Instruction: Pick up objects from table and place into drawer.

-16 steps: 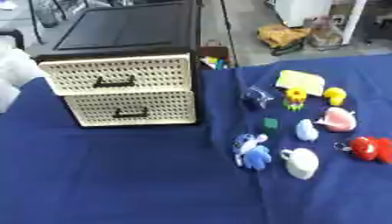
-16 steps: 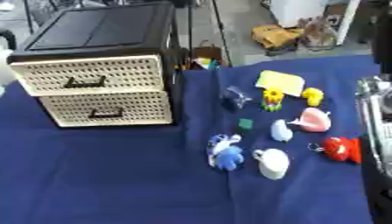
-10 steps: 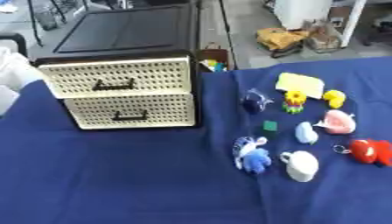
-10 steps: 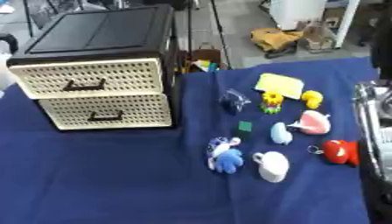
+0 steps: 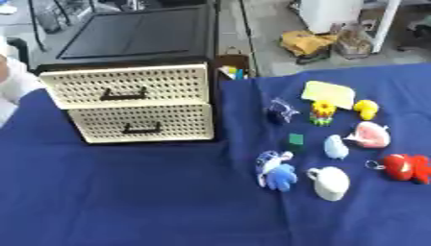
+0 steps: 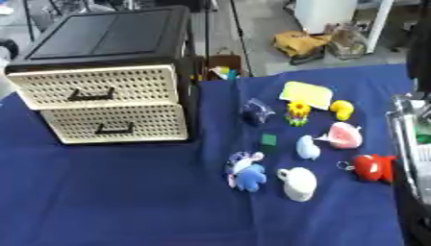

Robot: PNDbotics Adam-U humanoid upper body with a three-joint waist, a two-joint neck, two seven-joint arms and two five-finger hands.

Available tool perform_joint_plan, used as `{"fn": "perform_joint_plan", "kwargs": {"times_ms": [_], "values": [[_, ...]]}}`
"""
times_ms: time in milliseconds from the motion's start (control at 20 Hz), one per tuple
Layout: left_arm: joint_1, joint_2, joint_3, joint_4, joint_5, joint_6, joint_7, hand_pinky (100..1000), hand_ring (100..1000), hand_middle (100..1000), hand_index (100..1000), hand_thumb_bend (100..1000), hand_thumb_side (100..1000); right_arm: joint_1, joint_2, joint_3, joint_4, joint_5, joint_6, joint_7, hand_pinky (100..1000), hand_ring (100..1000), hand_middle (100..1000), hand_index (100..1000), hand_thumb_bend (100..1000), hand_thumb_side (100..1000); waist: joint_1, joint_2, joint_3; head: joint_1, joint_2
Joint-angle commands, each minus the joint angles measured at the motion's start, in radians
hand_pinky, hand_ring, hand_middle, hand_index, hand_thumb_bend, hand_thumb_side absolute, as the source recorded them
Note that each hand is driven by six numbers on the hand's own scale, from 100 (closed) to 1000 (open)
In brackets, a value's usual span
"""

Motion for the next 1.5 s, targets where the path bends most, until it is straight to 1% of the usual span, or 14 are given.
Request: {"fn": "perform_joint_plan", "kwargs": {"times_ms": [50,150,200,300,400,450,500,650,1000,1200,1250,1300,1350,1500], "values": [[0.004,0.102,-0.064,-0.012,-0.05,0.051,-0.044,260,496,521,960,543,1000,-0.019,-0.007,0.005,-0.015,-0.013,0.003,0.002,695,781,734,802,204,939,0.0,-0.012,-0.002,0.007,-0.006],[0.009,0.118,-0.112,-0.012,-0.079,0.081,-0.074,209,478,499,957,549,990,-0.02,-0.006,0.007,-0.015,-0.014,0.004,0.005,695,782,734,802,206,939,0.0,-0.012,-0.008,0.012,-0.008],[0.008,0.12,-0.136,-0.012,-0.094,0.095,-0.089,154,453,472,952,546,937,-0.02,-0.005,0.008,-0.015,-0.016,0.004,0.007,695,782,734,802,207,939,0.0,-0.011,-0.011,0.015,-0.009],[0.0,0.122,-0.18,-0.012,-0.124,0.125,-0.119,100,406,431,945,547,890,-0.02,-0.006,0.01,-0.015,-0.02,0.004,0.009,696,782,734,802,209,940,0.0,-0.011,-0.015,0.021,-0.011],[-0.011,0.12,-0.218,-0.012,-0.155,0.156,-0.142,100,341,369,935,546,854,-0.02,-0.007,0.012,-0.015,-0.025,0.004,0.012,696,782,733,801,211,941,-0.001,-0.011,-0.019,0.028,-0.013],[-0.018,0.118,-0.235,-0.012,-0.17,0.171,-0.145,100,335,364,935,546,851,-0.02,-0.008,0.012,-0.015,-0.027,0.004,0.013,696,782,733,801,211,941,-0.001,-0.01,-0.021,0.031,-0.013],[-0.024,0.117,-0.251,-0.012,-0.185,0.187,-0.144,100,287,322,930,538,835,-0.019,-0.009,0.013,-0.015,-0.03,0.003,0.015,697,782,733,800,213,941,-0.001,-0.01,-0.024,0.034,-0.014],[-0.045,0.12,-0.293,-0.012,-0.204,0.234,-0.134,100,240,278,921,499,818,-0.02,-0.01,0.015,-0.015,-0.037,0.002,0.02,697,782,733,799,215,942,-0.001,-0.009,-0.029,0.041,-0.014],[-0.115,0.141,-0.364,-0.012,-0.175,0.345,-0.169,100,215,254,900,484,799,-0.025,-0.004,0.022,-0.015,-0.048,0.003,0.034,699,783,734,798,223,944,-0.002,-0.004,-0.045,0.058,-0.016],[-0.174,0.142,-0.402,-0.012,-0.154,0.408,-0.192,100,223,268,928,478,791,-0.028,0.0,0.028,-0.015,-0.053,0.004,0.044,700,784,734,796,227,944,-0.002,-0.002,-0.056,0.071,-0.017],[-0.188,0.143,-0.409,-0.012,-0.152,0.423,-0.199,100,227,272,931,471,790,-0.028,0.001,0.029,-0.015,-0.054,0.004,0.046,700,784,734,796,227,944,-0.002,-0.002,-0.058,0.073,-0.018],[-0.203,0.143,-0.414,-0.012,-0.153,0.444,-0.205,100,237,283,937,435,781,-0.028,0.001,0.03,-0.015,-0.055,0.004,0.048,701,784,734,795,229,944,-0.001,-0.001,-0.06,0.077,-0.018],[-0.22,0.142,-0.422,-0.012,-0.154,0.477,-0.21,100,238,284,937,432,779,-0.028,0.003,0.031,-0.015,-0.056,0.004,0.05,701,784,734,795,229,944,0.0,-0.001,-0.062,0.08,-0.02],[-0.261,0.137,-0.442,-0.012,-0.169,0.542,-0.207,100,224,266,928,394,760,-0.029,0.005,0.033,-0.015,-0.059,0.006,0.055,702,785,735,793,233,944,0.002,0.002,-0.069,0.085,-0.025]]}}
